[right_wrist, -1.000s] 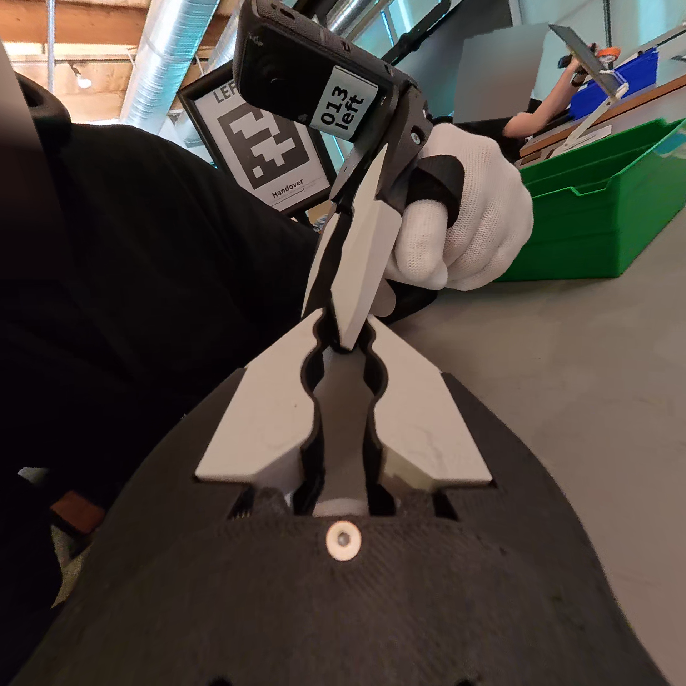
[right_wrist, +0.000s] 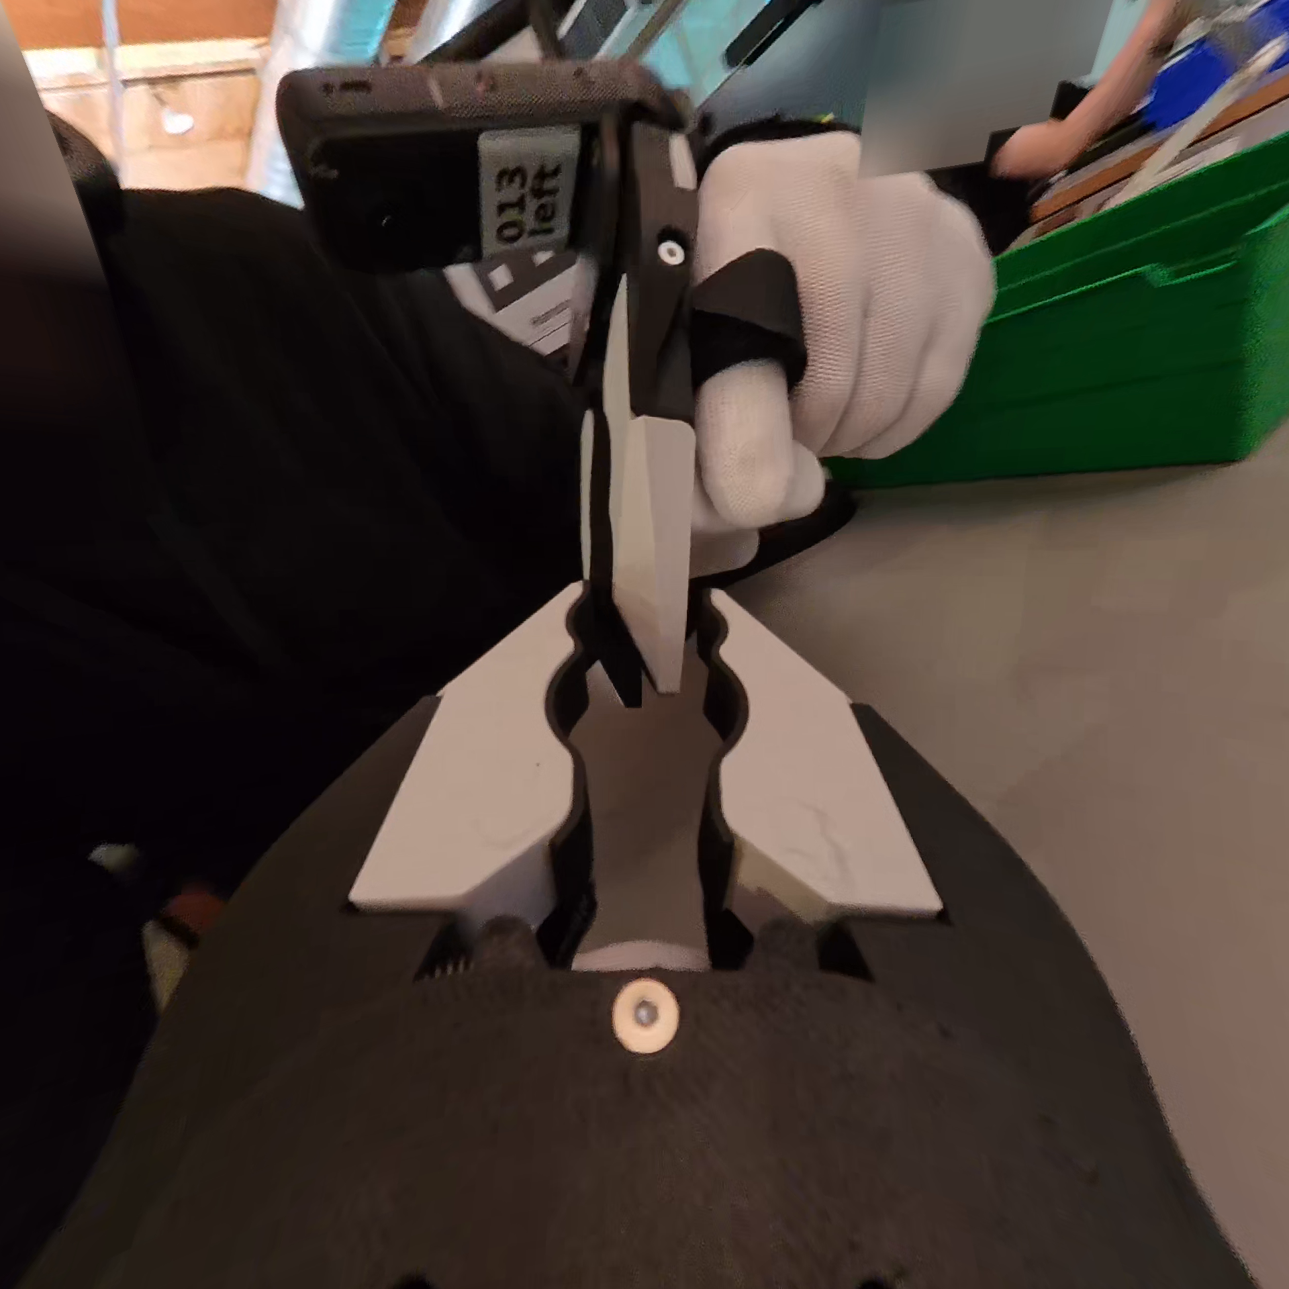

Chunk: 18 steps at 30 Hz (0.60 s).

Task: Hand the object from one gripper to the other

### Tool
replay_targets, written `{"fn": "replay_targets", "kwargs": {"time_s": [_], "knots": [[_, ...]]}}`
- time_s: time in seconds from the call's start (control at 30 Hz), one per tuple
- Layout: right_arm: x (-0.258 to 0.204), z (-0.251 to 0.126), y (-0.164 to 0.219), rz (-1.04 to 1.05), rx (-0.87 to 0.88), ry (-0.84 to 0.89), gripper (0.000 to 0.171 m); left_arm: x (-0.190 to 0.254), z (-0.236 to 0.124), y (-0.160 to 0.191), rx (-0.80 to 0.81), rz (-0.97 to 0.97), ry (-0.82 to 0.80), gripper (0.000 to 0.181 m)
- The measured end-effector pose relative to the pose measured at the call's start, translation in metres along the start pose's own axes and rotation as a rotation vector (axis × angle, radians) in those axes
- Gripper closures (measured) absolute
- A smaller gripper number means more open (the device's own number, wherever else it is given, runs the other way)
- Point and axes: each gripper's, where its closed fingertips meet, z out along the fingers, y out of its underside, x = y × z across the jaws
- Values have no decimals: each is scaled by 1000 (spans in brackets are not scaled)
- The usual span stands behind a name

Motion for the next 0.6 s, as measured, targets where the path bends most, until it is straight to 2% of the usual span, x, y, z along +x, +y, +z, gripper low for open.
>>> {"fn": "replay_targets", "kwargs": {"time_s": [0.03, 0.2, 0.27, 0.37, 0.47, 0.6], "knots": [[8, -4, -5, -8, 28, 47, 142, -9, -1, 4, -16, 4, -50, 163], [48, -38, -38, 8, 237, 289, 119, -75, -8, 25, -132, 60, -439, 163], [63, -54, -46, 17, 301, 390, 118, -97, -8, 36, -196, 92, -588, 163], [78, -69, -49, -9, 315, 520, 120, -114, -6, 51, -269, 122, -721, 163], [82, -73, -50, -16, 322, 558, 125, -121, -4, 56, -288, 131, -783, 163], [89, -75, -47, -30, 302, 612, 118, -120, -2, 59, -276, 129, -769, 162]]}}
